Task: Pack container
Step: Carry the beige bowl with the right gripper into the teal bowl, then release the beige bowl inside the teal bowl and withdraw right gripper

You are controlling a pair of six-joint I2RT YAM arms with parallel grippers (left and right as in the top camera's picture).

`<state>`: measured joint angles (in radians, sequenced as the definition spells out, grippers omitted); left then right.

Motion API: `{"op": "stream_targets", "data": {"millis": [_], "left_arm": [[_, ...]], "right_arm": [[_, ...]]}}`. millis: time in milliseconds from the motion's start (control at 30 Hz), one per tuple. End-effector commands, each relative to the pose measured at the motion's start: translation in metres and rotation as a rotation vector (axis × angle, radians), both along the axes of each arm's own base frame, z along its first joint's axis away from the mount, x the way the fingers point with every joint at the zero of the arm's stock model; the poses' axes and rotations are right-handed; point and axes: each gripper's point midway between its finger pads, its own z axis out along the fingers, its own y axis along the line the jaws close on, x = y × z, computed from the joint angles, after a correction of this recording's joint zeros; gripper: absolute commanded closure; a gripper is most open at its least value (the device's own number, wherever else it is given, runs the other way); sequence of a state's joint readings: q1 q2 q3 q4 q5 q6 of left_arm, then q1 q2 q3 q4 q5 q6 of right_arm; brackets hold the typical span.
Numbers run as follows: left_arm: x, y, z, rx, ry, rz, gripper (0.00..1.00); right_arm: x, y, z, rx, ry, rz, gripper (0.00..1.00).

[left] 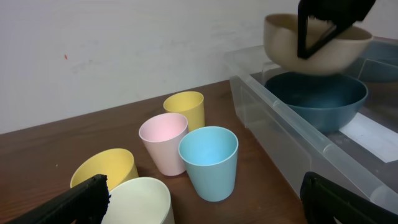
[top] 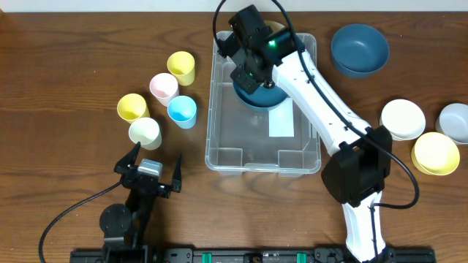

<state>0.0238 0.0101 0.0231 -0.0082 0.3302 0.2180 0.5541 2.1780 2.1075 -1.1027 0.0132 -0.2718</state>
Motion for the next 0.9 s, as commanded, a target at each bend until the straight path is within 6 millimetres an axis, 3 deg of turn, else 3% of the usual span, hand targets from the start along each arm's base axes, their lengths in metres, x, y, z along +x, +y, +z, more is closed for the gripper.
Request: {"op": "stream_targets", "data": {"millis": [0,267,667,733,867], "left_arm": [[0.0,0.0,-0.016,0.011,0.045,-0.003,0.02],[0.0,0.0,-0.016,0.011,0.045,-0.003,0.02],[0.0,0.0,-0.016,0.011,0.045,-0.003,0.02],[0.0,0.0,-0.016,0.011,0.045,-0.003,0.02],[0.0,0.0,-0.016,0.011,0.045,-0.003,0.02]], "right_arm": [[-0.005,-0.002,-0.018,-0.014,0.031,-0.023,0.99],[-0.012,-0.004,-0.037,-0.024,0.066,-0.018,0.95],[-0.004,-0.005,-0.034,-0.032,0.029,-0.028,0.54],[0.004,-0.011,-0.026,-0.062,-0.015,-0.054,0.53],[0.022,-0.018,0.015,-0.071,-0.127,-0.12,0.44]]}}
